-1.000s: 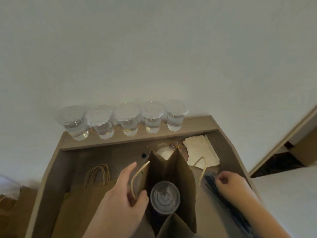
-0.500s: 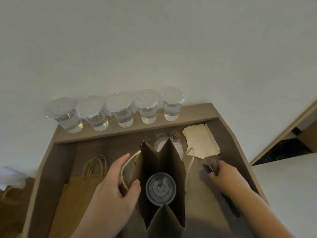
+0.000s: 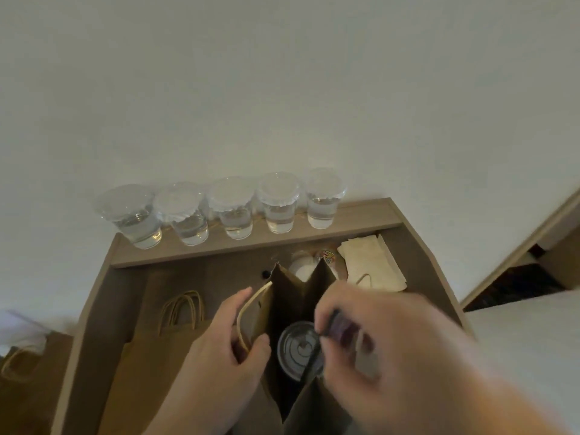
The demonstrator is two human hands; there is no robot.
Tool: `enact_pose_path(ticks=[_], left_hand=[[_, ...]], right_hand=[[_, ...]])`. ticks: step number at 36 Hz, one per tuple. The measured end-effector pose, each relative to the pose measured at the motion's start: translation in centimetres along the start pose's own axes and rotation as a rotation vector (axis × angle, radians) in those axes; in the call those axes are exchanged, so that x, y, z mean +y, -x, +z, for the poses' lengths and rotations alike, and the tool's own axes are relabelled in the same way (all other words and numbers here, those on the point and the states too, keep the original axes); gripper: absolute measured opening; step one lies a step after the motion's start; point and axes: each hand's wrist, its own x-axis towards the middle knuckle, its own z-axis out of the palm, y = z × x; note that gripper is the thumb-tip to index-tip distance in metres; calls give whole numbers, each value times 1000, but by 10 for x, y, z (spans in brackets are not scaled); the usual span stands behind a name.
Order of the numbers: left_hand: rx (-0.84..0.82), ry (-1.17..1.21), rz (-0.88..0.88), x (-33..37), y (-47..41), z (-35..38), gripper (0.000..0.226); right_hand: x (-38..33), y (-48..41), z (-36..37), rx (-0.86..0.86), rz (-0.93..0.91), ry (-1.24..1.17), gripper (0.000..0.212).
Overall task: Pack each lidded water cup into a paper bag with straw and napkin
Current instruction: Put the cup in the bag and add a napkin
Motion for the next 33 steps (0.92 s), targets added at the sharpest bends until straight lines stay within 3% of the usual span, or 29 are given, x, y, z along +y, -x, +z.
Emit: enact_pose_path(ticks=[5, 10, 12, 14, 16, 18, 20, 23, 25, 30, 33], left_hand=[[-2, 4, 15, -2, 2, 0, 67], [-4, 12, 27, -1, 1, -1, 67], [-1, 18, 25, 2, 0, -2, 68], [-11, 32, 21, 3, -2, -3, 67], [-26, 42, 8, 3, -5, -4, 68], [-23, 25, 2, 5, -8, -5, 70], [-10, 18, 6, 7, -9, -3, 71], [14, 18, 41, 9, -7, 2, 71], [37, 12, 61, 10, -5, 4, 70], [56, 3, 50, 13, -5, 5, 72], [96, -19, 54, 16, 0, 5, 76]], right_hand=[[-1, -21, 30, -275, 131, -109, 21], [12, -10, 28, -283, 163, -282, 53], [16, -4, 13, -166, 95, -409, 43], [24, 4, -4, 92, 66, -603, 26], [38, 9, -17, 366, 51, -804, 23], [68, 5, -18, 553, 128, -901, 25], [107, -10, 0, 634, 356, -872, 20], [167, -34, 58, 462, 739, -569, 23], [195, -42, 99, 279, 832, -416, 16], [237, -66, 151, -5, 696, -187, 41], [257, -84, 156, -90, 659, -141, 59]])
